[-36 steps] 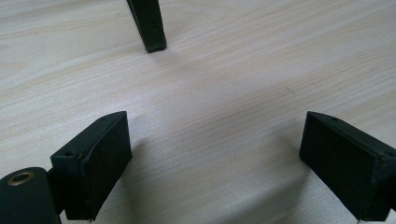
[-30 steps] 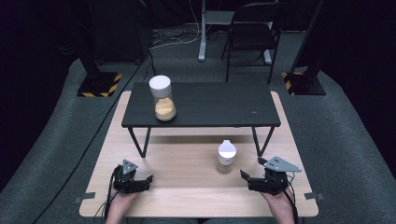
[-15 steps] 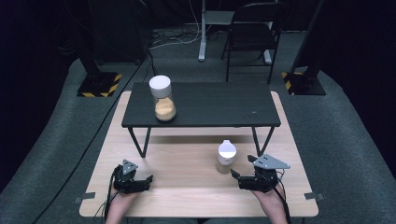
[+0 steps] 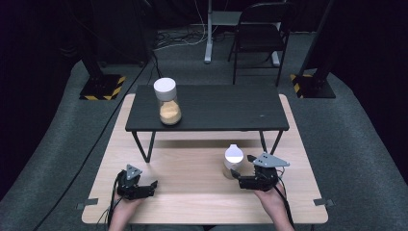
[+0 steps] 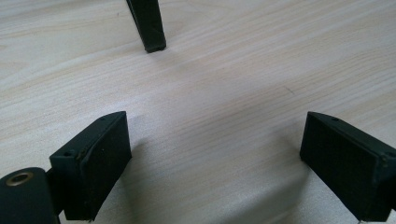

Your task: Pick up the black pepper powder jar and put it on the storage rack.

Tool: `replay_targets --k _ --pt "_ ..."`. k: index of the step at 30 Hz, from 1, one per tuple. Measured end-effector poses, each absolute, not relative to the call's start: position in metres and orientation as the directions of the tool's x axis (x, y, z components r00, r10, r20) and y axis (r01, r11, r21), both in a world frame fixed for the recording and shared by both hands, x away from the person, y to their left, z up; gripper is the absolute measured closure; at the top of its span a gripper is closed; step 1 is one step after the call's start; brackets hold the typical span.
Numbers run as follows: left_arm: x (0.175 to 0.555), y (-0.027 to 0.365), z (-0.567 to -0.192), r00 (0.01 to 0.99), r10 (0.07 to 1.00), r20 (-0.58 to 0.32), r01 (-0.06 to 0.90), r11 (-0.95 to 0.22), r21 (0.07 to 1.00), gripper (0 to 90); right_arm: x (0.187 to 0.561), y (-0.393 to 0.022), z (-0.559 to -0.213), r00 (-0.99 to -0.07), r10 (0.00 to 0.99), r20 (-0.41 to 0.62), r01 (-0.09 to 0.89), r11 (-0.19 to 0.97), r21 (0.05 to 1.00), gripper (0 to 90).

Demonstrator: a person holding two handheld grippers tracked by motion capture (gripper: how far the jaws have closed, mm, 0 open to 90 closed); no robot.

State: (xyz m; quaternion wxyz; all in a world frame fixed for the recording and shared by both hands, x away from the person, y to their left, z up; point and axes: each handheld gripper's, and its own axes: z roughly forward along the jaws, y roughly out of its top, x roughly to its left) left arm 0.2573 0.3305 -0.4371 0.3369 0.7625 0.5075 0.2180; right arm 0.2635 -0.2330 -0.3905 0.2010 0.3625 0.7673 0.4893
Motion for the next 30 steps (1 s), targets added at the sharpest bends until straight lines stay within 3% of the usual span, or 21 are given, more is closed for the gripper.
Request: replay_targets --k 17,30 --pt "0.258 0.331 -0.437 0.391 0.92 -0.01 0.627 -0.259 0.735 7.9 0.292 -0.207 -0.398 -0.659 0.752 0.025 0.369 0.294 0.882 19.5" --pt "0.258 0.331 -0.437 0.394 0.919 -0.01 0.627 -0.26 0.734 7.8 0.296 -0.193 -0.401 -0.641 0.767 -0.018 0.361 0.322 0.875 29.6"
